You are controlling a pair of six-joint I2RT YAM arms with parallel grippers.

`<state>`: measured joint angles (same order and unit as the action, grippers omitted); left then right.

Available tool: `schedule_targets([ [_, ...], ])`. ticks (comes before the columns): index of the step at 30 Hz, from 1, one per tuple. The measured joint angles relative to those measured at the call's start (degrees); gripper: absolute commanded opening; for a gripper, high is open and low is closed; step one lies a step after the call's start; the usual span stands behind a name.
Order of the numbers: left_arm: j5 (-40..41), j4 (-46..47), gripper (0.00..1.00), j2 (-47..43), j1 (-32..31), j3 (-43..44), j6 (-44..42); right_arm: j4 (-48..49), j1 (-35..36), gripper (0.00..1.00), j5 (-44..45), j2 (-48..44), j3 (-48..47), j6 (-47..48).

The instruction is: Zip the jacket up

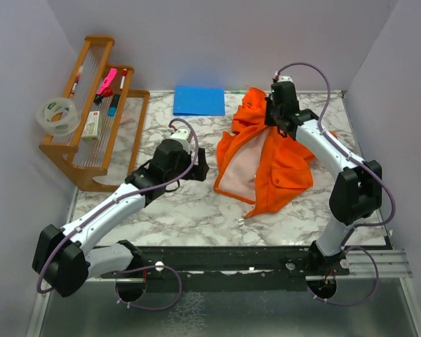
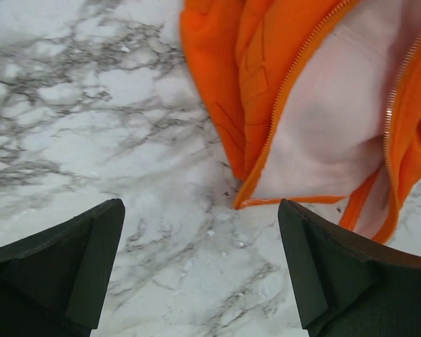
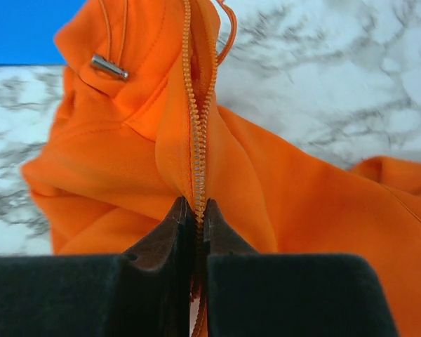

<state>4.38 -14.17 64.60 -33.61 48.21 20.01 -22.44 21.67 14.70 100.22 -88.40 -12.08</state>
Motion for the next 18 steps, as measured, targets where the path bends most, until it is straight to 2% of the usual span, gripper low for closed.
schedule_targets([
  [3, -0.13, 3.06, 0.99, 2.25, -3.63, -1.42, 3.19, 0.28, -3.5, 0.33, -0.04, -0.17, 4.57, -2.38],
  [7, -0.2, 6.71, 0.99, 5.09, -3.87, -2.91, 6.34, -0.07, -5.51, 0.65, -0.63, -2.6, 9.29, -4.57],
  [10, -0.35, 9.9, 0.99, 8.35, -4.04, -2.78, 7.5, -0.66, -5.11, 0.83, -2.08, -6.86, 11.17, -5.62],
  [13, -0.55, 12.2, 0.99, 12.79, -4.57, -1.38, 7.67, -1.16, -4.83, 0.91, -3.08, -13.07, 12.68, -6.6],
  [18, -0.57, 15.52, 0.99, 18.47, -6.25, 0.92, 6.78, -2.43, -4.7, 0.91, -6.58, -21.4, 14.23, -7.65],
])
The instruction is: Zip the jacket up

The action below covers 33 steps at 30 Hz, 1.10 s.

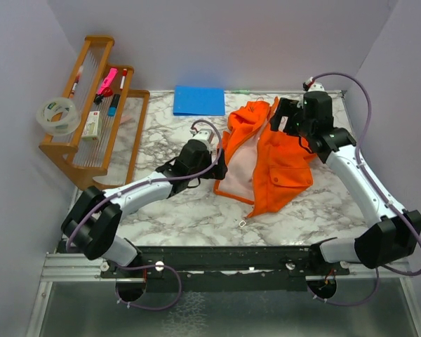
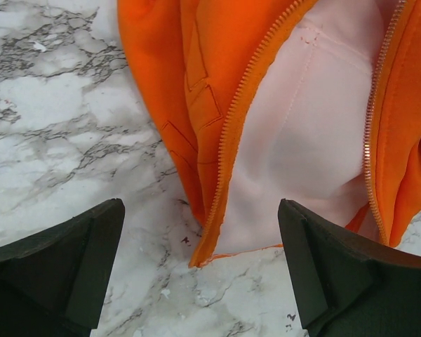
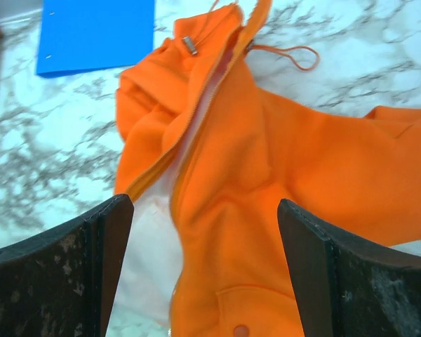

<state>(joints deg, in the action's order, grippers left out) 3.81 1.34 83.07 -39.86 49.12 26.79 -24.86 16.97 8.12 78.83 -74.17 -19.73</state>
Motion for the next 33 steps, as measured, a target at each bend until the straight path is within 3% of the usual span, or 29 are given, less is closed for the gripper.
schedule_targets([
  [8, 0.02, 4.72, 0.99, 7.85, -3.1, 0.37, -2.71, -1.42, 0.55, 0.86, -14.4, -2.43, 4.61, -5.38],
  [15, -0.13, 7.23, 0.99, 10.54, -3.41, -0.52, -3.04, -1.33, 2.64, 0.86, -18.75, 5.05, 2.36, -11.54],
  [24, -2.12, 10.49, 0.99, 10.6, -3.96, -3.08, -2.47, -2.1, 10.32, 0.85, -14.64, 16.72, -8.0, -15.45],
  [33, -2.54, 12.48, 0.9, 10.64, -6.78, -4.92, -2.36, -8.39, 9.9, 0.85, -1.73, 23.85, -12.0, -14.95],
])
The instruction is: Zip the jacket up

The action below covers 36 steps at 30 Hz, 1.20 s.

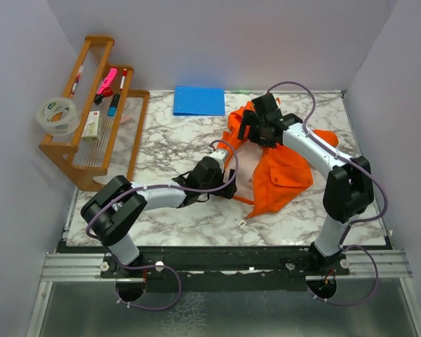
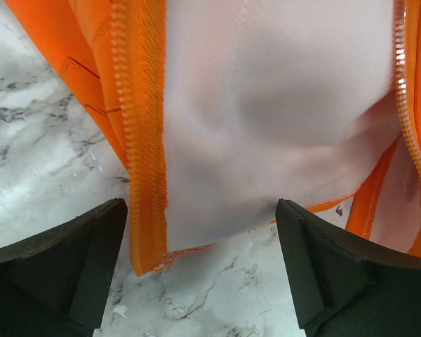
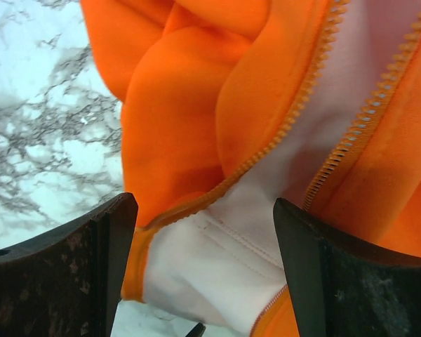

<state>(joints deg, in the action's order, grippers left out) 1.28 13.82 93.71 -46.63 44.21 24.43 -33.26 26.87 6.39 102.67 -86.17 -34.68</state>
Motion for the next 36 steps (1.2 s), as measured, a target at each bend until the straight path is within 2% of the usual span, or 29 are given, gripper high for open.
schedule_targets([
  [2, -0.11, 0.26, 0.82, 0.31, -0.55, -0.33, 0.0, -0.33, 0.02, 0.81, 1.81, 0.48, -0.04, 0.17],
  [4, -0.24, 0.31, 0.71, 0.81, -0.9, -0.42, 0.04, -1.09, 0.02, 0.7, 3.26, 1.62, -0.87, 0.24],
  [7, -0.37, 0.31, 0.58, 1.31, -1.14, -0.46, 0.17, -1.44, 0.02, 0.41, 4.79, 4.17, -3.06, 0.55],
  [8, -0.39, 0.28, 0.54, 1.33, -1.14, -0.48, 0.2, -1.36, 0.02, 0.38, 5.03, 4.74, -3.43, 0.81],
  [10, -0.39, 0.28, 0.48, 1.33, -1.11, -0.5, 0.22, -1.25, 0.02, 0.22, 5.55, 5.05, -3.45, 1.09],
  [13, -0.35, 0.09, 0.27, 1.31, -1.11, -0.5, 0.13, -0.04, 0.02, 0.07, 5.64, 4.61, -3.41, 1.7],
  [15, -0.11, -0.59, 0.12, 1.03, -1.11, -0.5, -0.13, 1.62, 0.02, 0.01, 5.22, 3.78, -2.89, 2.12],
  [17, 0.66, -2.08, 0.0, 0.13, -1.11, -0.33, -0.52, 3.21, 0.02, 0.01, 4.02, 2.21, -1.84, 2.4],
  [22, 3.54, -7.74, 0.0, -4.39, -1.14, 1.84, -1.97, 6.36, -0.11, 0.0, -1.55, -2.89, -1.22, 2.82],
  [27, 10.73, -15.17, 0.0, -14.38, -1.14, 4.07, -3.96, 9.88, -1.03, 0.0, -6.97, -7.15, -1.4, 2.54],
  [32, 17.27, -21.55, 0.0, -21.92, -1.18, 6.23, -5.22, 11.37, -2.69, 0.0, -10.29, -8.2, -2.1, 1.68],
  [36, 19.5, -24.3, 0.0, -23.71, -2.03, 6.99, -5.53, 12.76, -3.41, 0.0, -12.13, -8.66, 0.74, 0.9],
])
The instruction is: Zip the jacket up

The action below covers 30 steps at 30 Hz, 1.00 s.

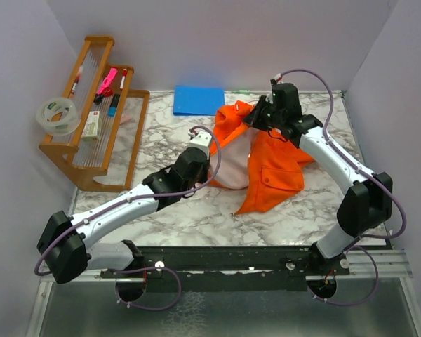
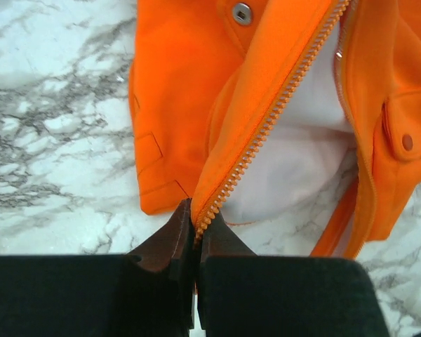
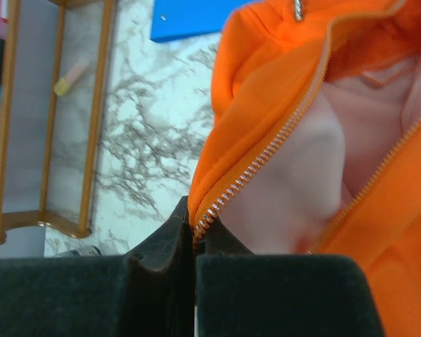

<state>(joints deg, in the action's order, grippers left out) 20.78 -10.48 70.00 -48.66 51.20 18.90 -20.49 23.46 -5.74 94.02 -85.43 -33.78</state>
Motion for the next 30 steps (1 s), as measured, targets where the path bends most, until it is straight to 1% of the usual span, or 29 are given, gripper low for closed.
schedule_targets([
  [3, 0.87, -1.46, 0.0, 0.98, -2.69, -0.07, 0.59, 1.7, -1.44, 0.0, -0.9, -1.55, 6.64, -0.96],
  [6, 2.12, -1.6, 0.0, 4.33, -8.81, -0.07, 1.99, 2.84, -3.96, 0.0, -1.53, -2.93, 13.9, -1.79],
  [7, 2.73, -1.25, 0.0, 6.64, -11.67, -0.07, 2.71, 2.86, -4.83, 0.0, -1.68, -3.39, 16.02, -1.95],
  [9, 3.06, -0.37, 0.01, 10.19, -15.06, -0.13, 3.93, 2.8, -6.34, 0.0, -2.16, -4.0, 19.61, -2.19],
  [10, 3.1, 0.66, 0.12, 12.63, -16.85, -0.33, 4.92, 2.78, -6.95, 0.0, -2.4, -4.15, 20.96, -2.16],
  [11, 3.08, 1.62, 0.31, 14.25, -17.79, -0.52, 5.73, 2.78, -7.45, 0.01, -2.56, -4.33, 22.1, -2.16],
  [12, 3.04, 2.43, 0.47, 15.43, -18.4, -0.74, 6.27, 2.71, -7.89, 0.03, -2.58, -4.52, 23.04, -2.12],
  [14, 2.56, 3.19, 0.72, 17.73, -19.23, -1.2, 7.96, 2.89, -8.87, 0.09, -1.97, -4.87, 24.02, -1.64],
  [16, 2.03, 3.06, 0.89, 18.58, -19.47, -1.84, 9.18, 3.32, -10.16, 0.18, -1.44, -5.46, 24.02, -0.98],
  [18, 1.51, 3.1, 0.97, 18.58, -19.56, -2.32, 10.16, 3.87, -10.8, 0.26, -1.36, -6.62, 24.02, -0.24],
  [19, 1.18, 3.37, 0.99, 18.21, -19.61, -2.54, 10.34, 4.15, -10.84, 0.31, -1.36, -7.3, 24.02, 0.07],
  [22, -0.13, 3.93, 0.99, 15.37, -19.65, -3.72, 10.19, 4.72, -10.82, 0.58, -1.53, -9.14, 24.0, 0.85],
  [24, -0.92, 4.15, 0.99, 12.26, -19.47, -4.96, 10.05, 4.98, -10.78, 0.71, -1.86, -10.25, 24.0, 1.33],
  [27, -3.43, 5.73, 0.99, 5.4, -16.96, -8.44, 10.51, 4.85, -10.84, 0.82, -2.51, -12.74, 24.02, 1.95],
  [30, -6.84, 7.82, 0.99, -0.55, -10.99, -12.09, 11.87, 4.5, -10.95, 0.87, -3.58, -16.0, 24.06, 2.93],
])
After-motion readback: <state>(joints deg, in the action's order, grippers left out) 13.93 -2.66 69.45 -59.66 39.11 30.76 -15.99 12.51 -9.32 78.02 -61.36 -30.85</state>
